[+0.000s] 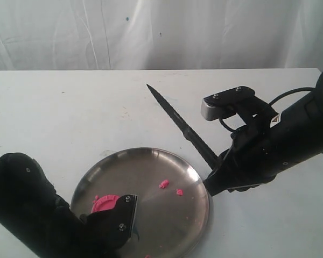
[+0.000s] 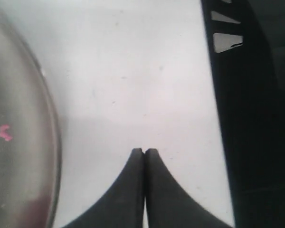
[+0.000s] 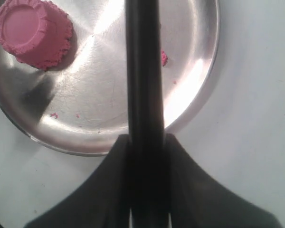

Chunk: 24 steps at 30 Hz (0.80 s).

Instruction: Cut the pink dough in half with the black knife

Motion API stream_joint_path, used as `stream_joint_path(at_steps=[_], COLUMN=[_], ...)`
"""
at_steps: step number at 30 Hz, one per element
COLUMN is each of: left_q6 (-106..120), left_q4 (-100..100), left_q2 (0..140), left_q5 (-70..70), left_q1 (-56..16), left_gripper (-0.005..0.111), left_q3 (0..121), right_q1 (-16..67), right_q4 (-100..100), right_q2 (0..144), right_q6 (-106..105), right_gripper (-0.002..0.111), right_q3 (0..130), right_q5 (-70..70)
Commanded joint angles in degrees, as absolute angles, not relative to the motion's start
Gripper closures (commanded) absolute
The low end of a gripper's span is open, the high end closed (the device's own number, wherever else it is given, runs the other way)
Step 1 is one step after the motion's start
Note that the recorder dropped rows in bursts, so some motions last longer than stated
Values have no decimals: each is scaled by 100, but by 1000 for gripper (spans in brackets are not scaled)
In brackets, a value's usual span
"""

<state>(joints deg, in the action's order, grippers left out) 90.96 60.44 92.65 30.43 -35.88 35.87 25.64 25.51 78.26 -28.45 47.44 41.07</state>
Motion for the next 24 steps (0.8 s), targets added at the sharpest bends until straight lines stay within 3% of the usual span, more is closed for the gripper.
stream_joint_path(at_steps=[1, 24], left_q6=[9170, 9170], left_q4=[6170, 6342], left_q2=[9446, 9867], left_q5=[2593, 245], left_q1=[-3617, -3617], left_gripper=[107, 107], left_q3=[3602, 3612], right_q1=[2576, 2576], right_q4=[2600, 2623], right_q2=[7807, 7807], right_q6=[-2829, -2829], right_gripper=[108, 108], right_q3=[4740, 4740], right_q5=[4056, 4065])
